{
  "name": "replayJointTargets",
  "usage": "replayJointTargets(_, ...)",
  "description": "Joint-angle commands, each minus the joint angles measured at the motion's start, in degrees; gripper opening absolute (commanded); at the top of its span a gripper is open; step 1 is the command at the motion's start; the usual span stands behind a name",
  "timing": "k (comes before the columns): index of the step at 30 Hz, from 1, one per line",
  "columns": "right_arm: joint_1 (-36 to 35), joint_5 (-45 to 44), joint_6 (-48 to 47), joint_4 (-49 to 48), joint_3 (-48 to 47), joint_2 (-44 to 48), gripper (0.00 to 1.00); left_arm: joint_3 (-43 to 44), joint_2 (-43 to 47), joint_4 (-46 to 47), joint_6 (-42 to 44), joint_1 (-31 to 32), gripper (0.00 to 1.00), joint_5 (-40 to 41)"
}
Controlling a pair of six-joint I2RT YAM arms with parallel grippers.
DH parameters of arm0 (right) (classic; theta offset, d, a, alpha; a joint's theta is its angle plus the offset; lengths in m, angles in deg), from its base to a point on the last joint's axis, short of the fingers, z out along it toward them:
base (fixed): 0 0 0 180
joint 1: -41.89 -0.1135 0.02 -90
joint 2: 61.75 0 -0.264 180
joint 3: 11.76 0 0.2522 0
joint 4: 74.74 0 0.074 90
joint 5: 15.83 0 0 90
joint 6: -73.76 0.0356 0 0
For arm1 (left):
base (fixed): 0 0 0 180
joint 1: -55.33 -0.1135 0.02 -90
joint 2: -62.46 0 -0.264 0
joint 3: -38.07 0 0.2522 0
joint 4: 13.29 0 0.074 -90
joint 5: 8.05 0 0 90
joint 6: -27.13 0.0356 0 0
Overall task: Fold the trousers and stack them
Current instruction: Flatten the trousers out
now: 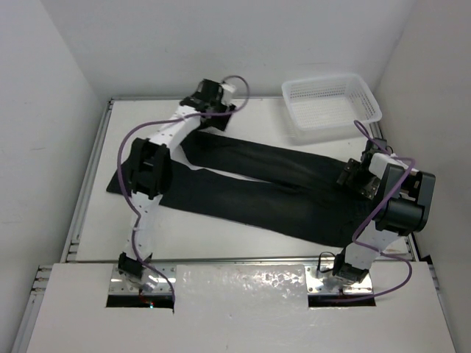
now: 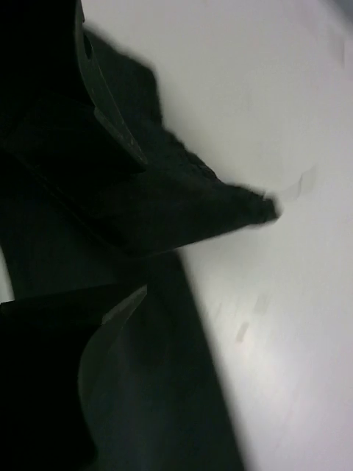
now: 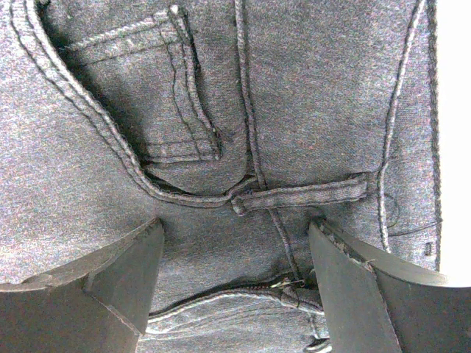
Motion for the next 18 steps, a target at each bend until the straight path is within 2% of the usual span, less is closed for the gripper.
replayJointTargets(1, 0.18, -0.22, -0.86, -1.31, -1.73, -0.1, 0.78, -0.39, 1.2, -10.63, 5.27, 5.1, 0.59, -14.26)
replayJointTargets(3, 0.18, -0.05, -0.86, -1.23, -1.64, -0.01, 0.78, 0.49, 2.33, -14.77, 7.36, 4.92, 0.59, -18.04)
replayJointTargets(7, 0.18, -0.23, -0.86, -1.14, -1.38, 0.25, 0.78, 1.81, 7.25, -17.61, 11.5, 4.22, 0.59, -20.69)
replayJointTargets(10, 0.18, -0.14, -0.86, -1.14, -1.38, 0.42, 0.78, 1.64, 12.26, -16.56, 13.7, 3.78, 0.62, -20.52)
replayJointTargets(11, 0.18, -0.14, -0.78, -1.23, -1.2, 0.42, 0.78, 1.29, 13.58, -15.25, 13.45, 3.35, 0.66, -16.69)
replayJointTargets(13, 0.1, -0.14, -0.78, -1.14, -1.2, 0.6, 0.78, -0.37, 16.31, -7.97, 9.5, 2.03, 0.66, -10.79)
replayJointTargets(14, 0.09, -0.05, -0.78, -1.14, -1.12, 0.77, 0.78, -0.3, 16.06, -5.94, 6.18, -0.59, 0.67, -6.67)
replayJointTargets(16, 0.09, 0.13, -0.69, -1.23, -0.94, 1.04, 0.78, 3.99, 13.43, -3.28, 1.78, -4.55, 0.67, -5.22)
replayJointTargets(17, 0.18, 0.21, -0.69, -1.23, -0.94, 1.13, 0.78, 7.06, 8.98, -3.98, -2.94, -8.83, 0.66, -6.44)
replayJointTargets(18, 0.1, 0.21, -0.69, -1.14, -0.94, 1.39, 0.78, 13.87, 6.32, -6.6, -4.91, -10.7, 0.66, -7.5)
